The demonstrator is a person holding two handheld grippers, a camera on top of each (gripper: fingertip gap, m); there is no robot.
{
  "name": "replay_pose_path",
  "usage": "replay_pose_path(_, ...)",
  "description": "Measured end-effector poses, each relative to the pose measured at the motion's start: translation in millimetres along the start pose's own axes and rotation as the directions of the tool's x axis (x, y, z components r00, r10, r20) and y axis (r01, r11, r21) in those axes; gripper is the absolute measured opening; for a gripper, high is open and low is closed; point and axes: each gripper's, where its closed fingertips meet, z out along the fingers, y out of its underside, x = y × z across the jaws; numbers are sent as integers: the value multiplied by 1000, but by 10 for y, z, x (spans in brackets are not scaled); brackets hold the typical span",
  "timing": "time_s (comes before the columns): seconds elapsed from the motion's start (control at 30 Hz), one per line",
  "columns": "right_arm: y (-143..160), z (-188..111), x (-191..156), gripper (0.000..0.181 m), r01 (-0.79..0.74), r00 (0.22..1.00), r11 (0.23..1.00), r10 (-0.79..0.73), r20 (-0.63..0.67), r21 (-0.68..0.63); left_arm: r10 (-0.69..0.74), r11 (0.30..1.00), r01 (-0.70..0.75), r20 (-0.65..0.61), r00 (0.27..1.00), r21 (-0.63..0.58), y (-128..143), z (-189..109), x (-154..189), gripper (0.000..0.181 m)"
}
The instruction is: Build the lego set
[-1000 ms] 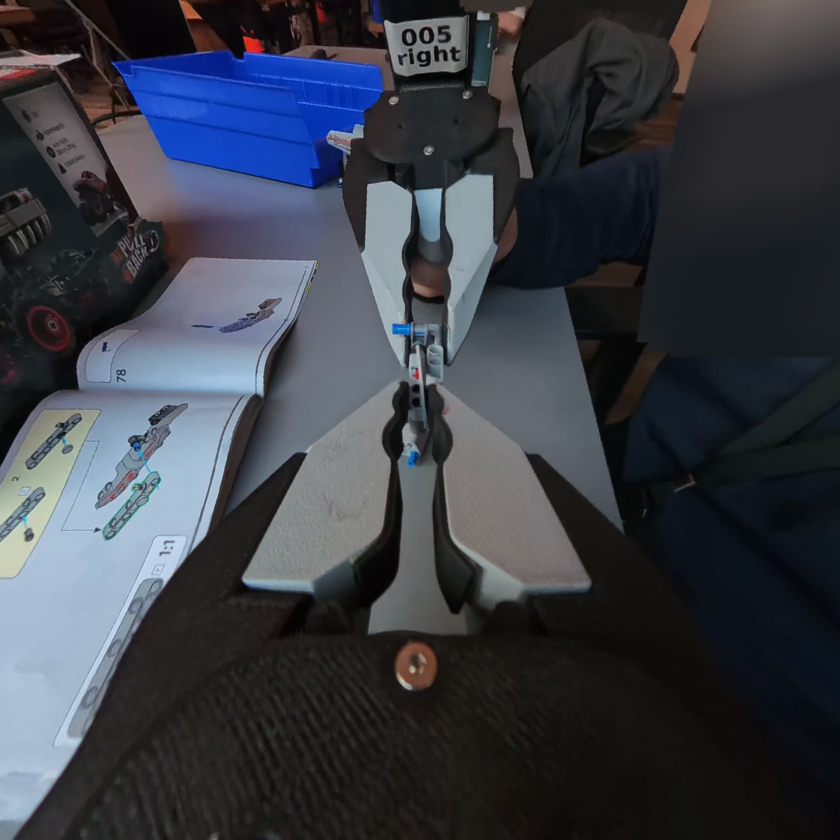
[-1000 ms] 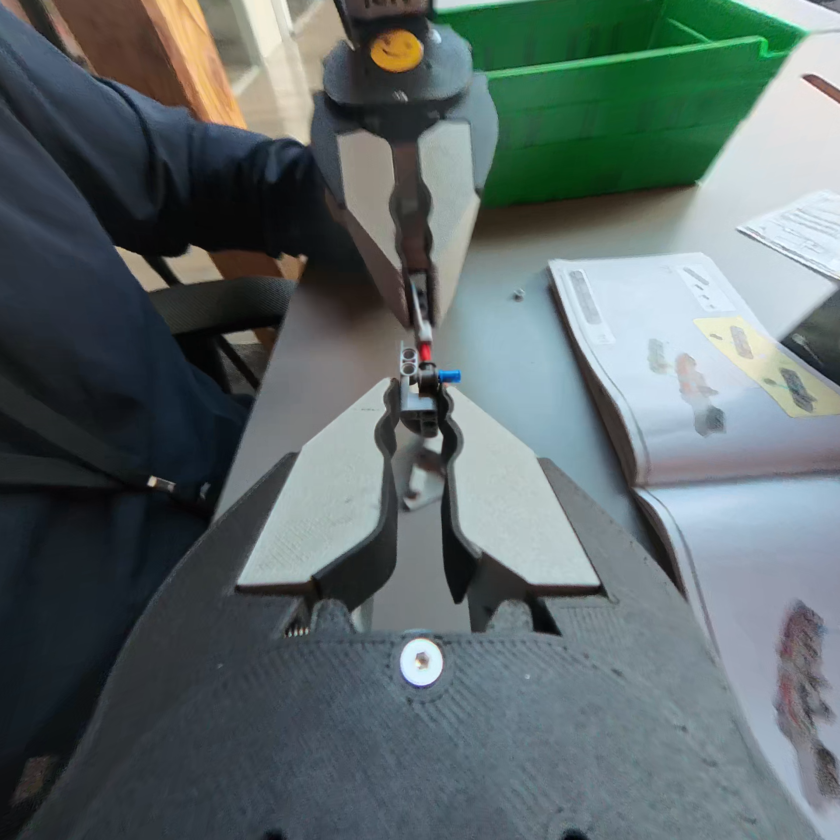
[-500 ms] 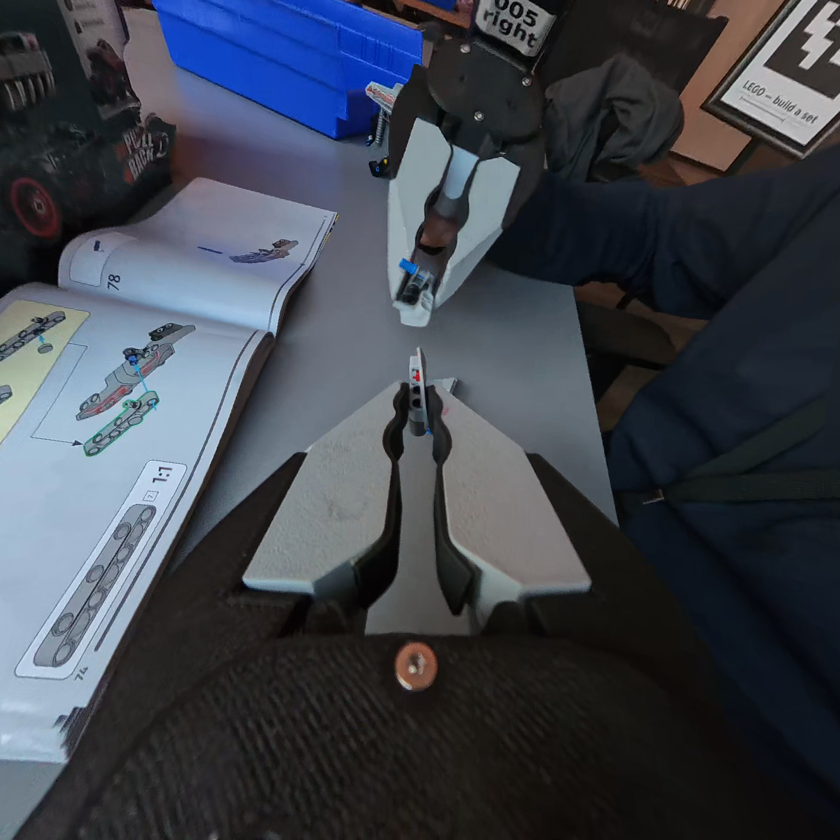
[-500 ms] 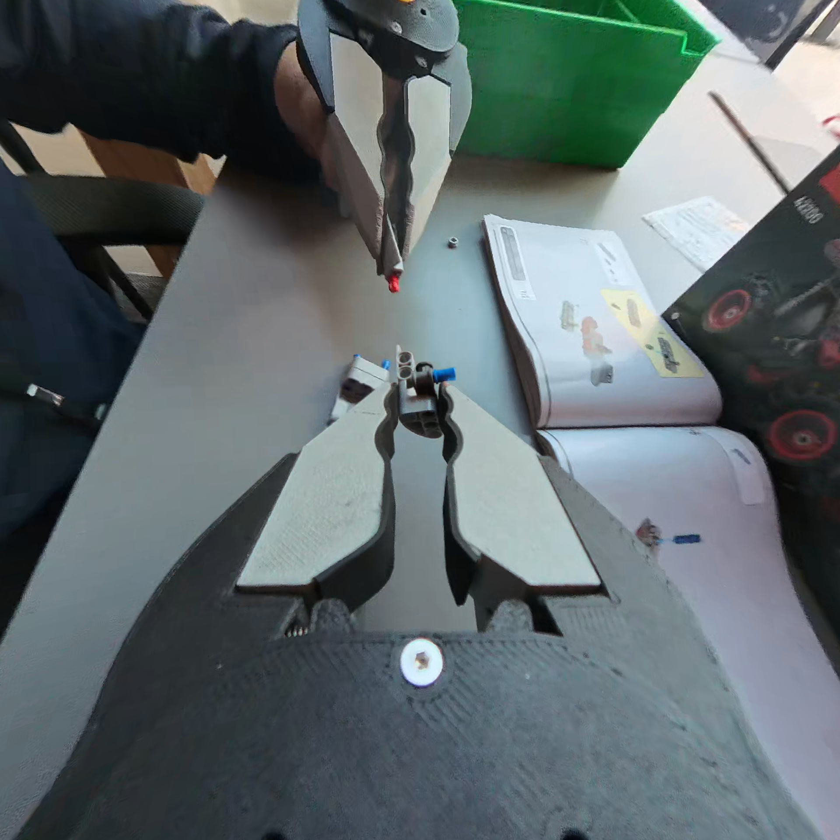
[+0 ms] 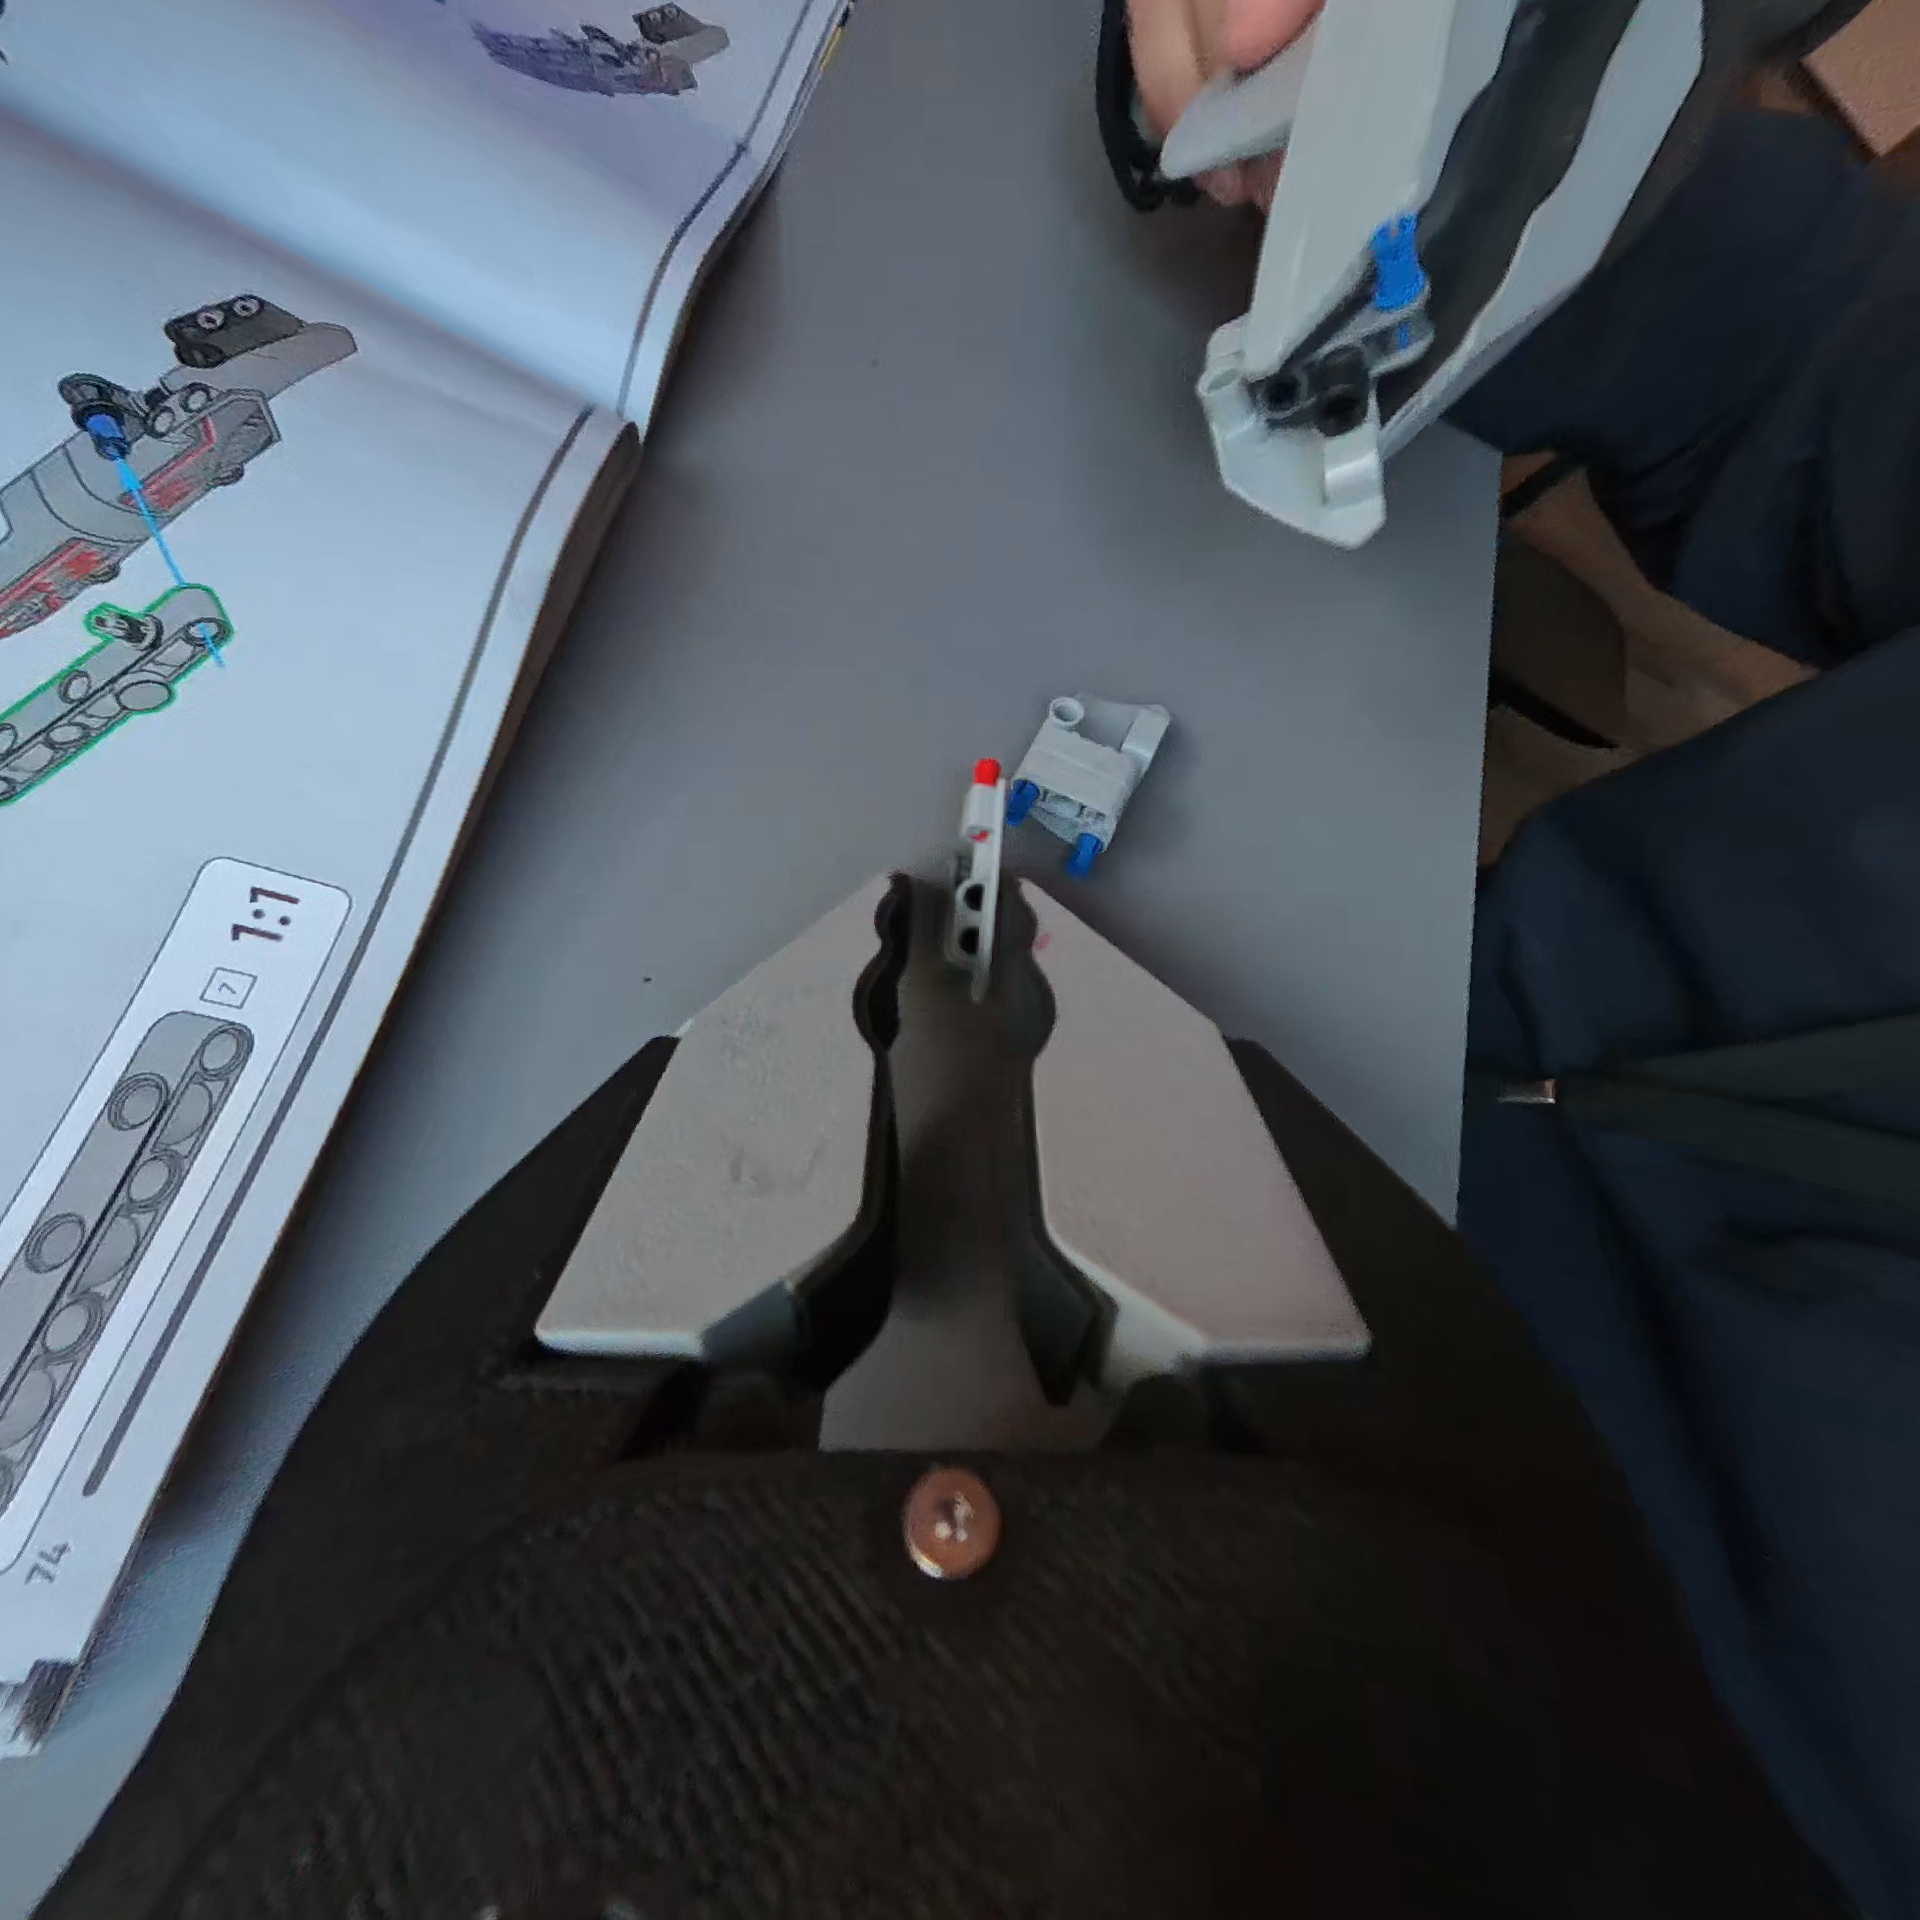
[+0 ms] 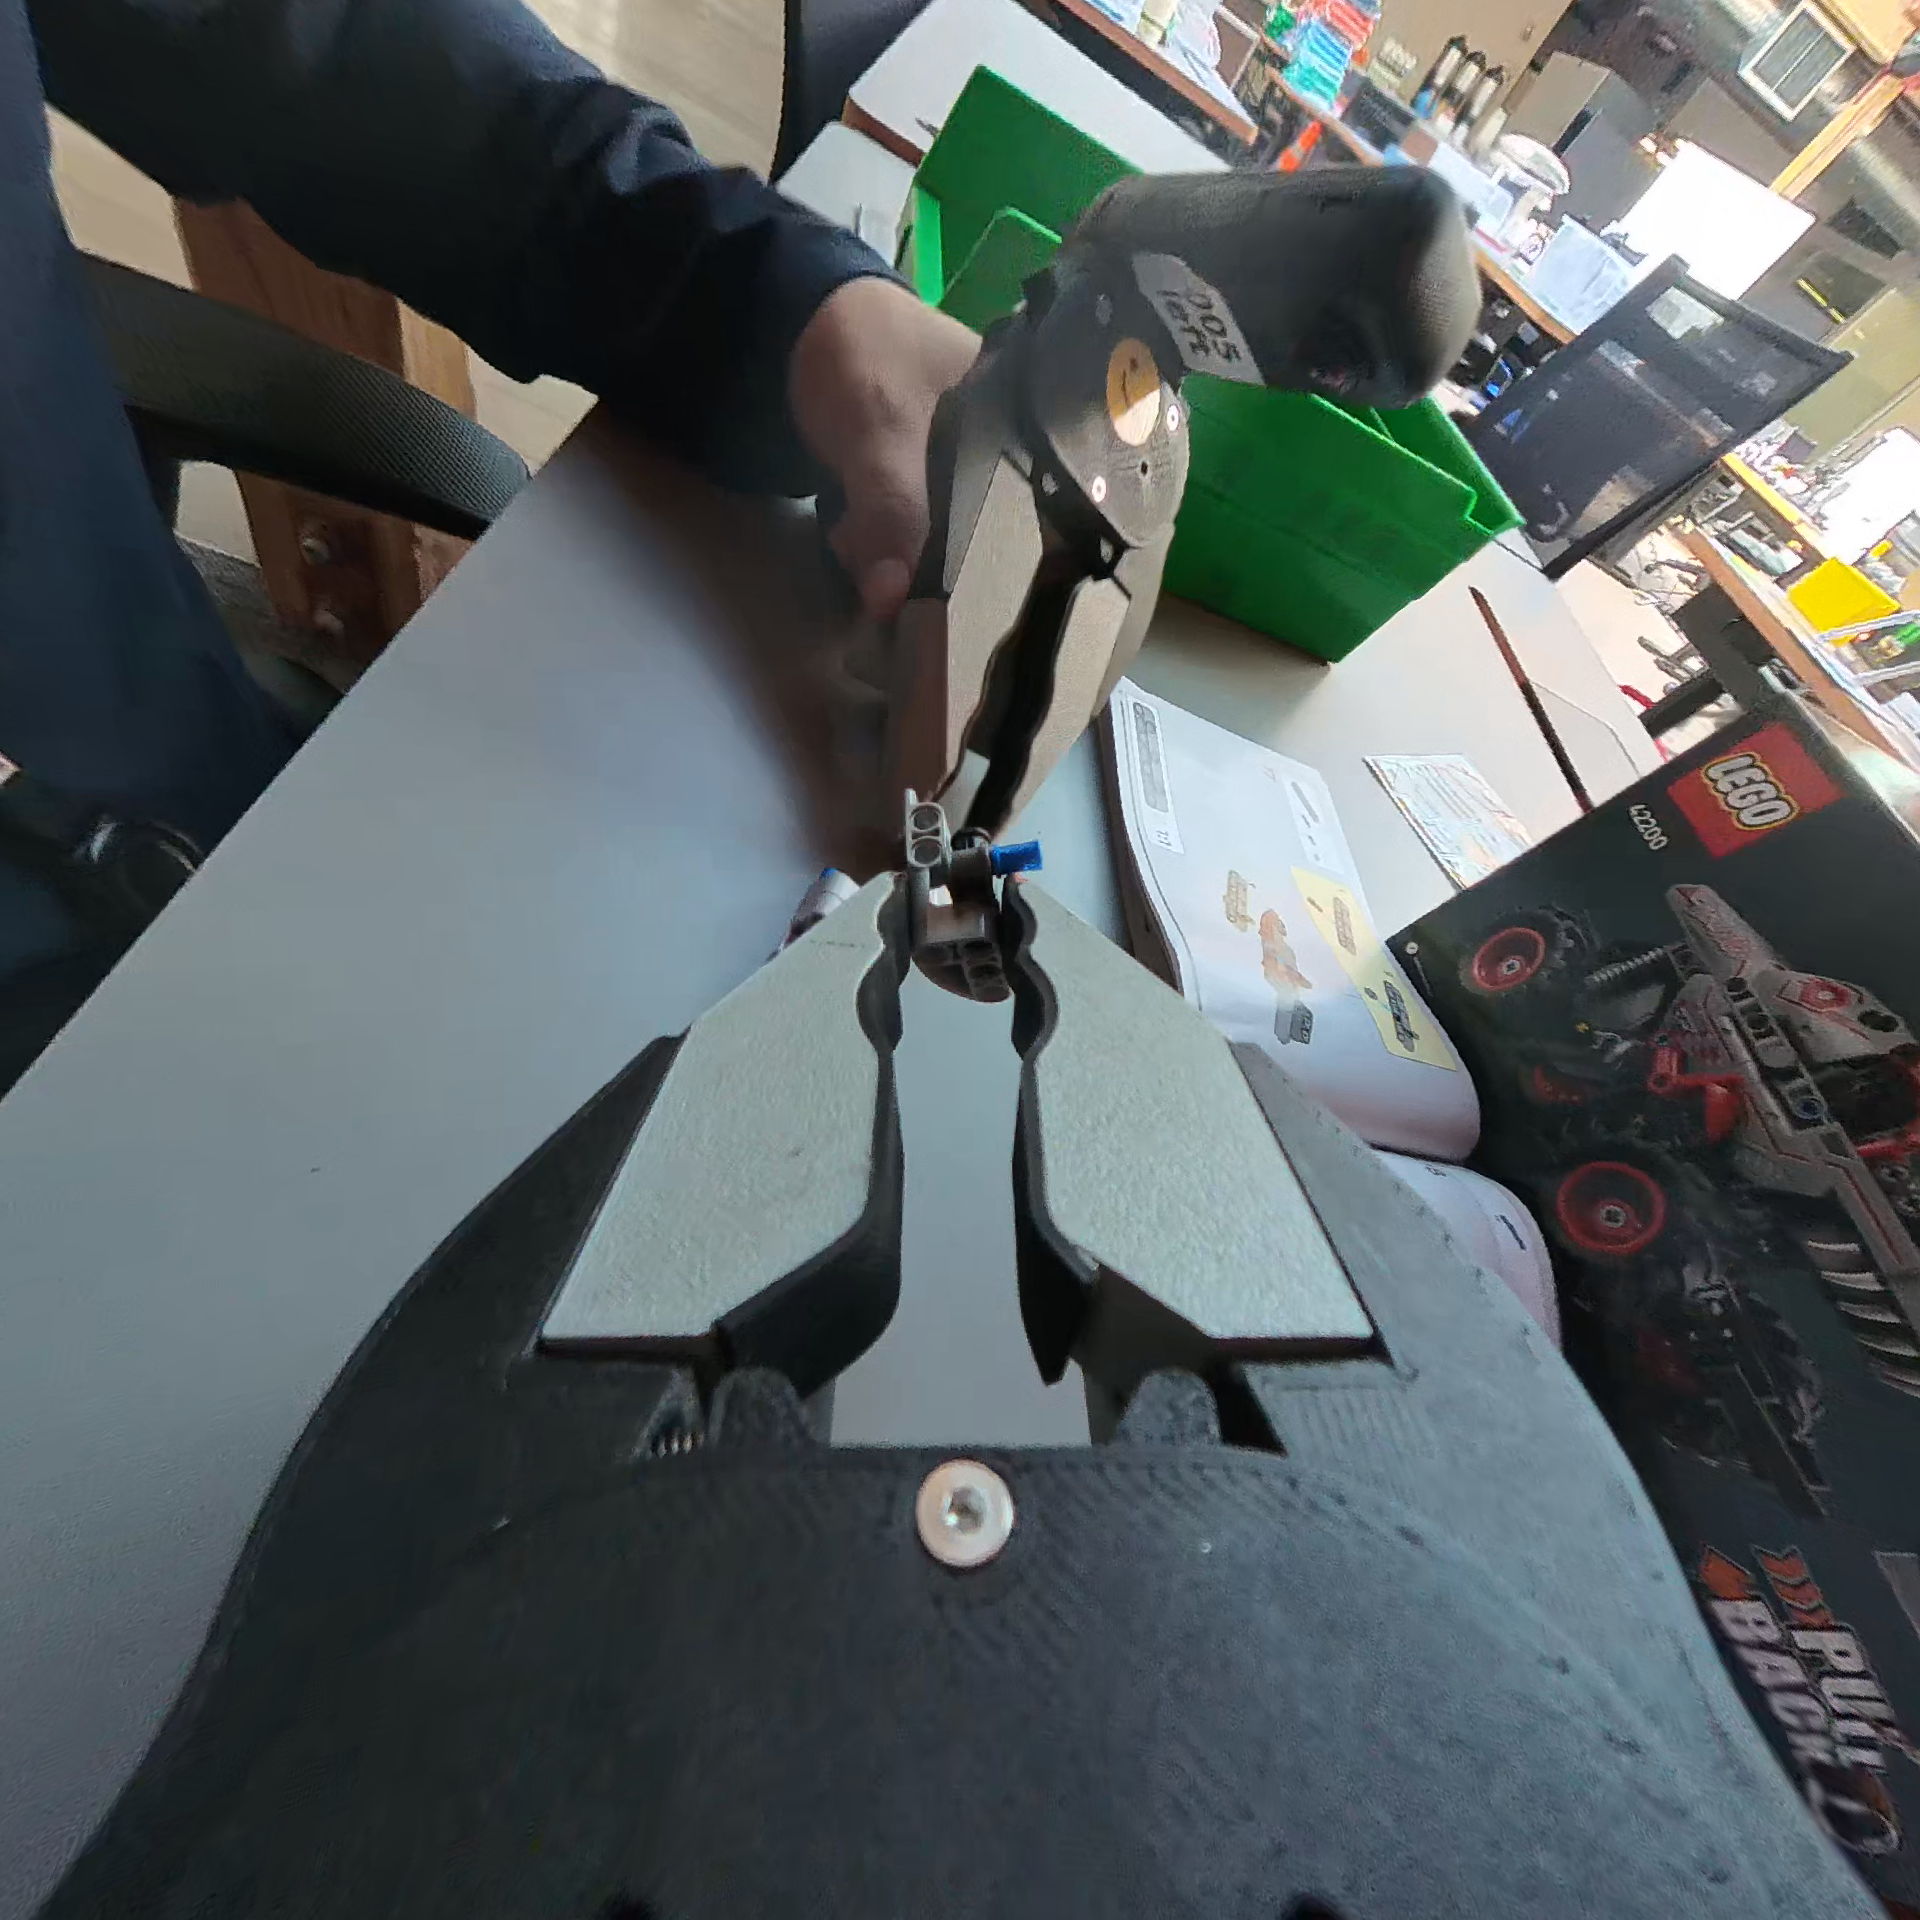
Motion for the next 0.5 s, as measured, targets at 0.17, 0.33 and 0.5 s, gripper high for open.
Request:
replay_pose_path(0.17,21,102,-50,14,116,992,990,-120,-48,-79,36,983,-42,41,999,181,-271,-178,51,35)
replay_pose_path(0.33,3,162,-55,14,190,974,974,-203,-98,-124,22,963,40,-227,974,268,-529,-148,497,30)
replay_pose_path(0.5,-28,151,-28,14,211,965,969,-228,-131,-130,-2,965,92,-344,939,246,-580,-93,588,12)
